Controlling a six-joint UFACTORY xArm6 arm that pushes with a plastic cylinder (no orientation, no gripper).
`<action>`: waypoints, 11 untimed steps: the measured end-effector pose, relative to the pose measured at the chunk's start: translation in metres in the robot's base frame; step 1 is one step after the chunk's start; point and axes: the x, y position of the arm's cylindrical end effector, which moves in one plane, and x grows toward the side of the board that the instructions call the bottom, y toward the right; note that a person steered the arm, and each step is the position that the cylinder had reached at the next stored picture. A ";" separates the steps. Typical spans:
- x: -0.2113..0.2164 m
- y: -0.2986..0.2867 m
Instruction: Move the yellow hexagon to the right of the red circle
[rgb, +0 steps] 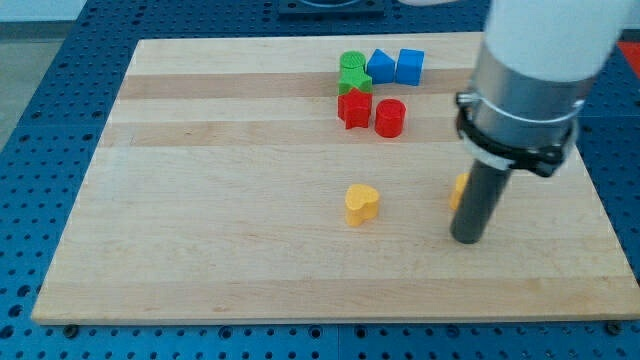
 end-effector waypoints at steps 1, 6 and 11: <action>-0.028 0.012; -0.084 0.004; -0.136 -0.037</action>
